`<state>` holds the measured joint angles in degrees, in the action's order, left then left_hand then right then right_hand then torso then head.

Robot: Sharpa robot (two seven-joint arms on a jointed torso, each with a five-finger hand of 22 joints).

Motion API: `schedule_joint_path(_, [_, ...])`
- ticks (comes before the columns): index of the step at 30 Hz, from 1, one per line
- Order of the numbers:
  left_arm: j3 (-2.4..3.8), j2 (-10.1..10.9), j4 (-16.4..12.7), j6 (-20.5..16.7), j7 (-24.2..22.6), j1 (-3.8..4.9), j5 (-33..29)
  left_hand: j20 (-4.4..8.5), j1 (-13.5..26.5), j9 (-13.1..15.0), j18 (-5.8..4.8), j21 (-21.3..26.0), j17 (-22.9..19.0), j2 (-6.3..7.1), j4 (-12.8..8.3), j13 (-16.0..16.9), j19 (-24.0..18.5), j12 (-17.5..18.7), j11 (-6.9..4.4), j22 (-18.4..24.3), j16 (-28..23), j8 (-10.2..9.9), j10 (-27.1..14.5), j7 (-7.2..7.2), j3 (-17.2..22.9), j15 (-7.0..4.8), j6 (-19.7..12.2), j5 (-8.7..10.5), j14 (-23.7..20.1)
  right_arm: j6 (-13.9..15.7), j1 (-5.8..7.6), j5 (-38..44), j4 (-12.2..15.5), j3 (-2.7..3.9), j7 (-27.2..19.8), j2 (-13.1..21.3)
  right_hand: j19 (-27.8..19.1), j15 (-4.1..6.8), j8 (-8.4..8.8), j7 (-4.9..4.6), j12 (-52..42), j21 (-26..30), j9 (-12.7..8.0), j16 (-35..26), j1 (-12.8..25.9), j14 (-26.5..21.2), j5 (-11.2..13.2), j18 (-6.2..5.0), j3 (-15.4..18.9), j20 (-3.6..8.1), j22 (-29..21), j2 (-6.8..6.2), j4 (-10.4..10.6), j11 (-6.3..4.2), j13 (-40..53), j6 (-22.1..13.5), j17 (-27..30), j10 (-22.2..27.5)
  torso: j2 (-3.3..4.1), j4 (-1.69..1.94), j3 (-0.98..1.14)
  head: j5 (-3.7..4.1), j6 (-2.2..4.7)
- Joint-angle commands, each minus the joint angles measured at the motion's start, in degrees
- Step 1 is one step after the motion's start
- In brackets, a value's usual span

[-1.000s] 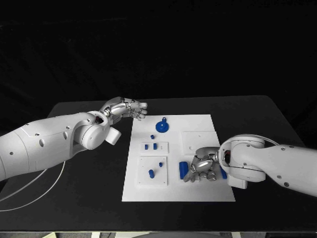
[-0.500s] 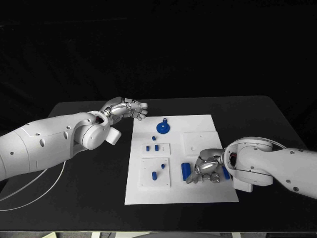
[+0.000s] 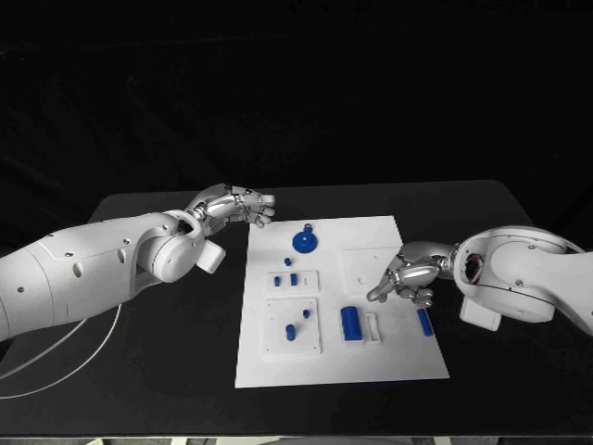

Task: Assemble the parts on the task board

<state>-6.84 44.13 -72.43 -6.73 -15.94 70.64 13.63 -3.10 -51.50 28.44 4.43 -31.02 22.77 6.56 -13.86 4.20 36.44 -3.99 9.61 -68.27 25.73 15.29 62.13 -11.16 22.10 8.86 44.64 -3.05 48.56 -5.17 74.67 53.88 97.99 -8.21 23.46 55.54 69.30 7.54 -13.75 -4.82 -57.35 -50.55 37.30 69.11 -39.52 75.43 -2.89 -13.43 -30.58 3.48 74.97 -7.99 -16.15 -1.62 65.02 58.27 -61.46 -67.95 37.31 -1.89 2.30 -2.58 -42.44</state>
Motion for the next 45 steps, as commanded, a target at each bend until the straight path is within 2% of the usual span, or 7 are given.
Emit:
schedule_joint_path(1, [0.02, -0.16, 0.02, 0.73, -0.42, 0.03, 0.22, -0.08, 0.09, -0.08, 0.63, 0.22, 0.08, -0.59, -0.34, -0.04, -0.21, -0.07, -0.09, -0.06, -0.28, 0.33, -0.26, -0.04, -0.02, 0.05, -0.48, 0.07, -0.24, 0.66, 0.95, -3.23, -0.28, 0.09, -2.1, 0.78, -0.07, 0.12, 0.34, -0.2, -0.07, 0.33, 0.06, -0.32, -0.27, -0.03, -0.06, -1.57, 0.28, 0.26, 0.03, 0.67, -0.25, 0.15, 0.08, -0.57, 0.0, -0.42, 0.01, -0.08, 0.03, 0.31, 0.22])
schedule_joint_path(14, [0.02, -0.08, -0.42, 0.66, -0.51, 0.03, 0.35, -0.07, 0.06, -0.08, 0.63, 0.23, 0.11, -0.62, -0.42, -0.04, -0.19, -0.09, -0.09, -0.08, -0.3, 0.34, -0.24, -0.03, -0.06, 0.04, -0.47, 0.07, -0.22, -7.07, 1.59, 9.87, -4.49, -0.11, 8.56, 4.19, -0.02, 0.1, 0.26, -0.17, -0.06, 0.35, 0.09, -0.39, -3.17, 0.07, 0.0, -1.57, -0.77, 0.19, 0.03, 1.26, 0.03, 0.14, 0.2, -0.14, 0.03, -0.41, 0.02, 0.0, -0.12, 3.16, 0.91])
schedule_joint_path(23, [0.02, 0.16, -0.52, 0.75, -0.49, 0.02, 0.36, -0.07, 0.05, -0.09, 0.63, 0.25, 0.15, -0.64, -0.48, -0.03, -0.17, -0.1, -0.1, -0.11, -0.32, 0.36, -0.22, -0.03, -0.11, 0.04, -0.45, 0.07, -0.19, -8.38, 1.54, 14.3, -4.6, -2.87, 10.32, 6.07, -0.26, 0.06, 0.23, -0.17, 0.33, 0.69, 0.13, -0.8, -2.28, -0.09, 0.08, -1.57, -1.72, -0.27, -0.14, 0.95, 1.85, 0.15, 0.05, 0.08, 0.23, -0.16, 0.02, 0.02, -0.04, 4.61, 1.02])
schedule_joint_path(35, [0.01, 0.37, -0.59, 0.89, -0.51, 0.02, 0.37, -0.07, 0.06, -0.09, 0.62, 0.26, 0.18, -0.68, -0.52, -0.03, -0.16, -0.1, -0.1, -0.13, -0.33, 0.37, -0.21, -0.03, -0.14, 0.03, -0.44, 0.07, -0.18, -7.93, -1.85, 13.86, -4.16, -3.98, 9.79, 5.14, -0.57, -0.28, 1.07, -0.56, 0.66, 0.91, -0.21, -1.05, 1.69, -0.15, 0.09, -1.57, -0.43, -0.76, -0.18, -0.3, 4.41, 0.51, -0.04, -1.25, 0.33, 0.1, 0.08, 0.01, -0.06, 5.07, 0.9])
schedule_joint_path(37, [0.01, 0.37, -0.56, 0.92, -0.51, 0.02, 0.38, -0.07, 0.09, -0.09, 0.62, 0.26, 0.19, -0.69, -0.52, -0.03, -0.15, -0.1, -0.1, -0.13, -0.34, 0.37, -0.21, -0.03, -0.16, 0.04, -0.44, 0.08, -0.18, -7.09, -2.36, 13.85, -4.04, -3.98, 9.43, 4.91, -0.83, -0.42, 1.46, -0.68, 0.71, 0.97, -0.39, -1.08, 3.64, -0.25, -0.01, -1.57, 1.22, -0.8, -0.13, -0.06, 4.49, 0.72, -0.01, -1.89, 0.31, 0.27, 0.08, 0.01, -0.05, 4.98, 0.75])
schedule_joint_path(38, [0.01, 0.39, -0.57, 0.92, -0.51, 0.02, 0.38, -0.07, 0.1, -0.1, 0.62, 0.27, 0.19, -0.7, -0.52, -0.03, -0.15, -0.1, -0.1, -0.14, -0.34, 0.37, -0.21, -0.03, -0.17, 0.04, -0.44, 0.08, -0.18, -6.71, -2.52, 13.85, -3.92, -3.98, 9.26, 4.87, -1.67, -0.45, 1.66, -0.63, 0.63, 0.96, -0.53, -1.04, 5.04, -0.5, 0.1, -1.57, 5.51, -0.15, 0.24, 3.12, 0.5, 0.72, 0.24, -2.06, 0.12, 0.6, 0.06, 0.02, -0.03, 4.88, 0.68])
schedule_joint_path(45, [0.01, 0.48, -0.55, 0.95, -0.51, 0.02, 0.39, -0.07, 0.12, -0.1, 0.61, 0.28, 0.21, -0.74, -0.53, -0.03, -0.14, -0.1, -0.1, -0.15, -0.36, 0.37, -0.21, -0.03, -0.2, 0.04, -0.44, 0.07, -0.17, -3.68, -2.69, 13.35, -3.7, -3.97, 7.95, 4.23, -1.61, -0.25, 1.74, -0.57, 0.7, 1.13, -0.89, -1.16, 5.56, -0.48, -0.11, -1.57, 8.95, 0.0, 0.14, 4.02, -0.6, 0.51, 0.22, -1.64, 0.11, 0.46, 0.04, 0.07, -0.08, 4.89, 0.55])
